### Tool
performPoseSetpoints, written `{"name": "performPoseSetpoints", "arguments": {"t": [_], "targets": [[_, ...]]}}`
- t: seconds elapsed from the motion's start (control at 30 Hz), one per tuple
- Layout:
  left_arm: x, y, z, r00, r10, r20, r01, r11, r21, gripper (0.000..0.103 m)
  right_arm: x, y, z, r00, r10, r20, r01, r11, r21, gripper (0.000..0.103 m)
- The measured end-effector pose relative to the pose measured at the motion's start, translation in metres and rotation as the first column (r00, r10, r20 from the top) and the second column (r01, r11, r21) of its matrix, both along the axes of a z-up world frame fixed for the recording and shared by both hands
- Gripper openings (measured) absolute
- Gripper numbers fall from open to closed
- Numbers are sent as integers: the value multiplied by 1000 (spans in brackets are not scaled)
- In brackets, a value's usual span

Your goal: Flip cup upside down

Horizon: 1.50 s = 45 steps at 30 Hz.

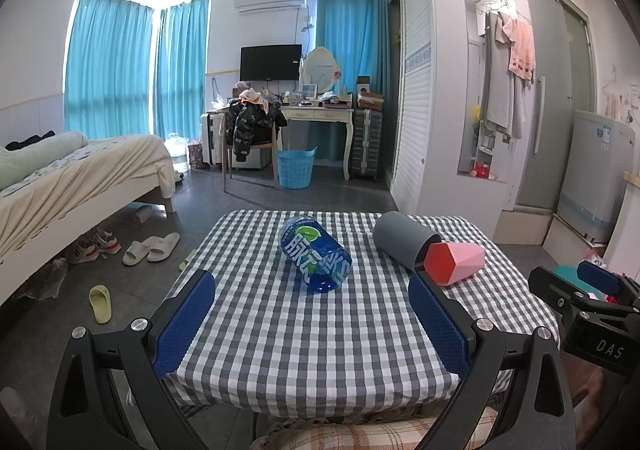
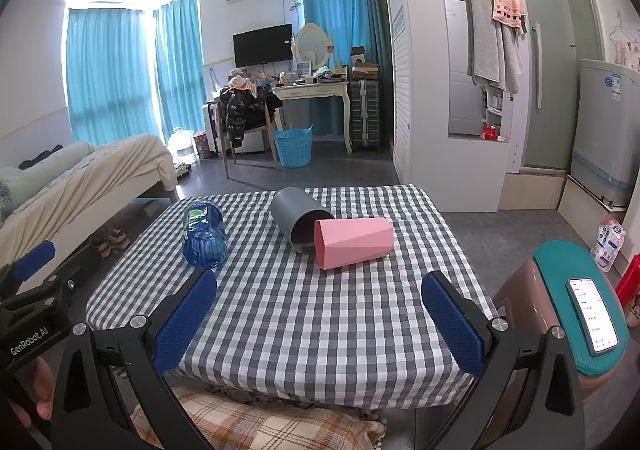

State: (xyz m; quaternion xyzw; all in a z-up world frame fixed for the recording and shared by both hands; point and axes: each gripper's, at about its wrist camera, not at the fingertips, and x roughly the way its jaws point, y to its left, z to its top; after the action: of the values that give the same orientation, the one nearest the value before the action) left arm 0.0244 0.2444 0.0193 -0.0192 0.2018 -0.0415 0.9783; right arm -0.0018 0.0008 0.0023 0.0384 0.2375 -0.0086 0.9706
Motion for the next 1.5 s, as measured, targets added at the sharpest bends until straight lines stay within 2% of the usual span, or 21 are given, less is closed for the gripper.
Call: {"name": "performPoseSetpoints", "arguments": {"t": [1.5], "targets": [[0,4,-12,1000,9,-18,-9,1000,9,100,7,10,-7,1000,1,-4,-1,1000,1,103]]}}
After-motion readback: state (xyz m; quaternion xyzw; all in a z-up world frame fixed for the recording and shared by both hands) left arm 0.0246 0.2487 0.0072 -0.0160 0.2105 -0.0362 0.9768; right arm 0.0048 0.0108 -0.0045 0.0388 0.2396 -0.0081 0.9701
